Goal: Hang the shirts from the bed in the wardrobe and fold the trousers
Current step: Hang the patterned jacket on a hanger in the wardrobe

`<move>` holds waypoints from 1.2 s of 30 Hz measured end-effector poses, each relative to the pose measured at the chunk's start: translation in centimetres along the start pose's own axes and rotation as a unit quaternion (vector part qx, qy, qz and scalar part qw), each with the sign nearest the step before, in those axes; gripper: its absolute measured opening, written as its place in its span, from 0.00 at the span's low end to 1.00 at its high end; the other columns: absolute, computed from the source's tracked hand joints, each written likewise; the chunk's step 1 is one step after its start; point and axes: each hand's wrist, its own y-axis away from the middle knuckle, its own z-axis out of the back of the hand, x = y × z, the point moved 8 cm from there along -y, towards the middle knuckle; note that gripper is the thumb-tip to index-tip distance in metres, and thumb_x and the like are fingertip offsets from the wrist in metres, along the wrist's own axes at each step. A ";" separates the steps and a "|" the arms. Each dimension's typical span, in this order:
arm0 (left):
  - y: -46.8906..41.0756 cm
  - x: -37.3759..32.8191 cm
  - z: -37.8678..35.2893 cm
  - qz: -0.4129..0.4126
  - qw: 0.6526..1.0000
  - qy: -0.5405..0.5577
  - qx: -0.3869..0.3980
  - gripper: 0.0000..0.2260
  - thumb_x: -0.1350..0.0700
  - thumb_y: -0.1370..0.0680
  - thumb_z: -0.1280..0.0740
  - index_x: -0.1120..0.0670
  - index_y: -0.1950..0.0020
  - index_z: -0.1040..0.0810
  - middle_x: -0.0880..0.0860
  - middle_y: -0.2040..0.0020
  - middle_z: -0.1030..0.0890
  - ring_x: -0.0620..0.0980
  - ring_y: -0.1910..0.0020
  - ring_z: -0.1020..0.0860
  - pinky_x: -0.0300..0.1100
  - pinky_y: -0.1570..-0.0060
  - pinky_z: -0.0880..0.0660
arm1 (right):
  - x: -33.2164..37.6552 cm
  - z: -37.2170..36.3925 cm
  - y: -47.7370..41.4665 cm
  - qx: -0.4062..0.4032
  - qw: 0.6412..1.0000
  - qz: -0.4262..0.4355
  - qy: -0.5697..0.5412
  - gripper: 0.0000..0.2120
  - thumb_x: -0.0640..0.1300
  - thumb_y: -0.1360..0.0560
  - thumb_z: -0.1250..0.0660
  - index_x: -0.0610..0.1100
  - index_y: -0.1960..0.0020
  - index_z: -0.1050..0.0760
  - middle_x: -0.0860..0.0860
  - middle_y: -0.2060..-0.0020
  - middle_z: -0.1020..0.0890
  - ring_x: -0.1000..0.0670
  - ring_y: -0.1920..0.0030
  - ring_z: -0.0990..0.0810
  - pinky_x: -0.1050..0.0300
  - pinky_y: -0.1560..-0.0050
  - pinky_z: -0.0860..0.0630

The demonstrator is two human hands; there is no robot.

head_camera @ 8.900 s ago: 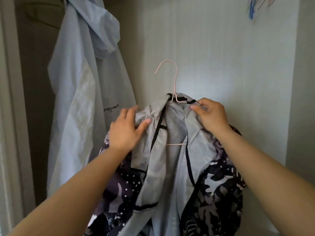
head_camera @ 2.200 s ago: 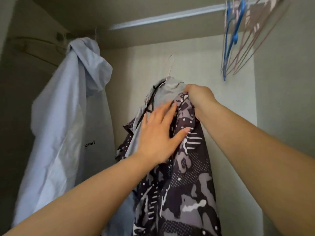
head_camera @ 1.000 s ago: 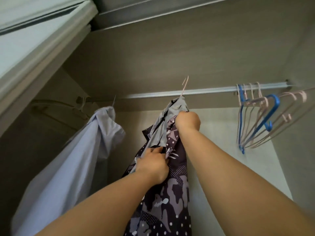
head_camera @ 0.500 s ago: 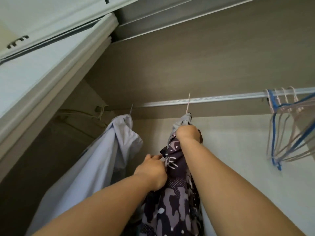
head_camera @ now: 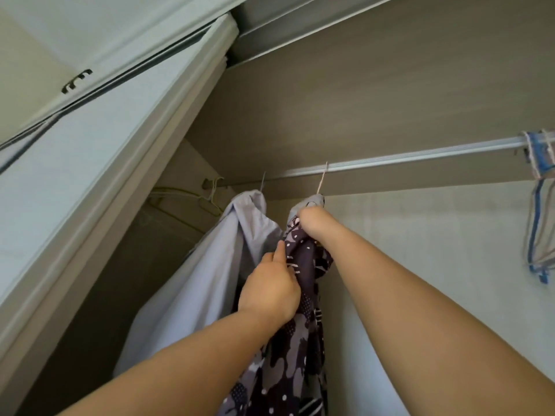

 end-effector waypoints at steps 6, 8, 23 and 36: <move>0.6 0.5 2.1 -0.012 0.999 -0.008 -0.050 0.40 0.44 0.25 0.35 0.46 0.23 0.60 0.49 0.25 0.42 0.49 0.35 0.30 0.37 0.51 0.32 | 2.8 -1.0 0.6 0.014 0.997 0.048 0.055 0.17 0.34 0.21 0.51 0.36 0.35 0.33 0.37 0.37 0.28 0.39 0.38 0.29 0.50 0.39 0.31; 0.8 0.7 2.7 -0.029 0.998 -0.032 -0.052 0.45 0.44 0.28 0.32 0.44 0.23 0.61 0.49 0.26 0.44 0.49 0.34 0.31 0.36 0.51 0.31 | 3.7 -1.3 0.7 0.027 0.996 0.065 0.053 0.16 0.35 0.21 0.50 0.36 0.36 0.32 0.37 0.37 0.28 0.40 0.38 0.28 0.52 0.40 0.31; 2.7 0.8 3.2 -0.009 0.988 -0.150 0.020 0.42 0.60 0.26 0.35 0.47 0.22 0.61 0.48 0.23 0.57 0.54 0.28 0.41 0.44 0.39 0.29 | 3.9 -1.4 0.5 0.024 0.992 0.103 0.067 0.20 0.46 0.19 0.53 0.41 0.32 0.33 0.39 0.34 0.30 0.40 0.37 0.29 0.50 0.40 0.30; 6.9 0.7 2.8 0.052 0.971 -0.225 -0.054 0.42 0.46 0.24 0.36 0.49 0.23 0.64 0.49 0.22 0.61 0.53 0.24 0.55 0.51 0.27 0.44 | -1.3 -3.9 11.3 -0.039 0.988 0.130 -0.075 0.27 0.60 0.20 0.54 0.52 0.23 0.51 0.58 0.24 0.58 0.53 0.24 0.59 0.50 0.27 0.52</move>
